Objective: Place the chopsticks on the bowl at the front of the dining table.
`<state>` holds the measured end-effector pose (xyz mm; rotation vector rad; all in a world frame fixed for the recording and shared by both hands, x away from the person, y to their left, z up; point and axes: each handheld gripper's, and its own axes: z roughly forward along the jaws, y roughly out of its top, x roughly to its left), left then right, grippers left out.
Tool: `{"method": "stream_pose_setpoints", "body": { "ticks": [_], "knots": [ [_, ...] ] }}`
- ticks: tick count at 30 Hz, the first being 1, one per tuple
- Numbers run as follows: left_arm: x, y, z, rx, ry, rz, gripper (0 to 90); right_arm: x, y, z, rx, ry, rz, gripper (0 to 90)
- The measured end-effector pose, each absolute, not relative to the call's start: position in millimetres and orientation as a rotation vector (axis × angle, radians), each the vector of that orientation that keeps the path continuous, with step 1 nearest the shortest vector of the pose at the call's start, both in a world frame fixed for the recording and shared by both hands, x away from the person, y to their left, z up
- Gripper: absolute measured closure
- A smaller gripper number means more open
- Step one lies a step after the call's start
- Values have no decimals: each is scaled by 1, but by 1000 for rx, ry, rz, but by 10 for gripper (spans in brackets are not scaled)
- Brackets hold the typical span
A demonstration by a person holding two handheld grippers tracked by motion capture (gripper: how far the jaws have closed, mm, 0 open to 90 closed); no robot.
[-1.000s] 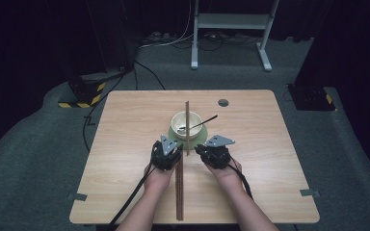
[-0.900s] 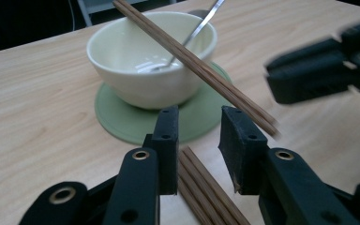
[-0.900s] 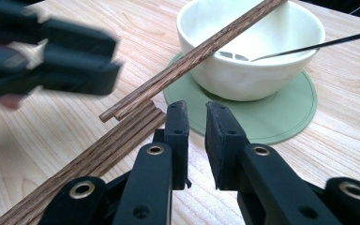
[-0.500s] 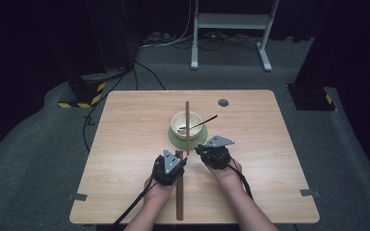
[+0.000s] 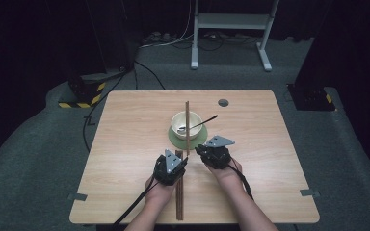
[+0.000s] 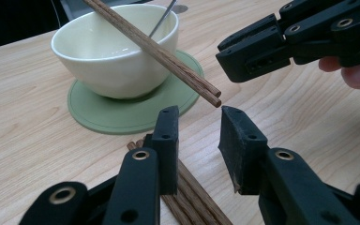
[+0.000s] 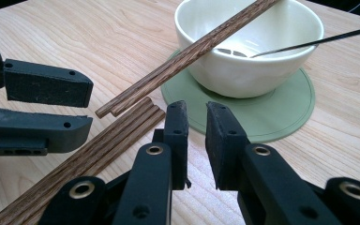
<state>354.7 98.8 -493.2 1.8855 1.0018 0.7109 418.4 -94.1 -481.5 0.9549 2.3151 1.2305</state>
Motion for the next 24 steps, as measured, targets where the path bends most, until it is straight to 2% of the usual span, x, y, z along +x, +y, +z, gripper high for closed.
{"method": "stream_pose_setpoints", "body": {
  "ticks": [24],
  "knots": [
    [361,95,-495,1888,1015,702,688,418,-93,-482,951,2317,1221,792]
  ]
}}
